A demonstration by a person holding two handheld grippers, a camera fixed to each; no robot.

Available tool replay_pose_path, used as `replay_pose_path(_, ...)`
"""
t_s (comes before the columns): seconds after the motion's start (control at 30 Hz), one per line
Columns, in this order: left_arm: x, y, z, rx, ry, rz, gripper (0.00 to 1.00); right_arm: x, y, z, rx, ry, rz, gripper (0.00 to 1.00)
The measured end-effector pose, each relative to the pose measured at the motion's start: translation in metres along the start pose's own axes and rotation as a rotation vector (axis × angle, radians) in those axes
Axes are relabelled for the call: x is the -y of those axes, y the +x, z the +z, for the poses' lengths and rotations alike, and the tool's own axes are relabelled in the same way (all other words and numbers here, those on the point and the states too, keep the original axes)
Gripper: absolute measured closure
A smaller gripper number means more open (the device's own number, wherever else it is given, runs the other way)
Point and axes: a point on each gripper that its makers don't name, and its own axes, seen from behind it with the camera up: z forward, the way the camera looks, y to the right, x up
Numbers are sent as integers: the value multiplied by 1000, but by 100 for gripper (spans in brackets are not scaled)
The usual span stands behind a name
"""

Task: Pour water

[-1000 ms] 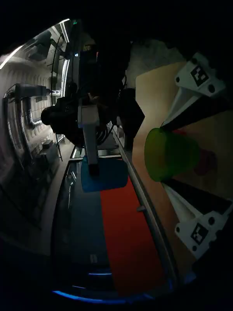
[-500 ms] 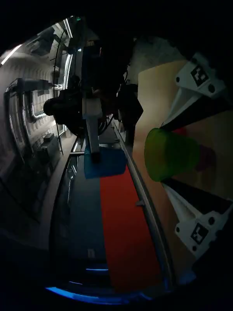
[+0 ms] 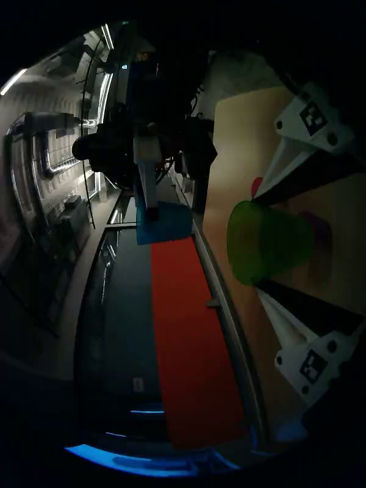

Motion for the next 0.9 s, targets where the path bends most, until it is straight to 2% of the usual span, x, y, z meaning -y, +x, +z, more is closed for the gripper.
replay_pose_path(0.27, 7, -10, -2, 38, 25, -2, 15, -8, -12, -12, 13, -16, 7, 4)
replay_pose_path(0.57, 15, -34, -1, 121, 58, 7, 15, -13, -23, -23, 16, -21, 15, 4)
replay_pose_path(0.9, 13, -59, -1, 194, 59, 14, 15, -11, -39, -29, 41, -14, 8, 4)
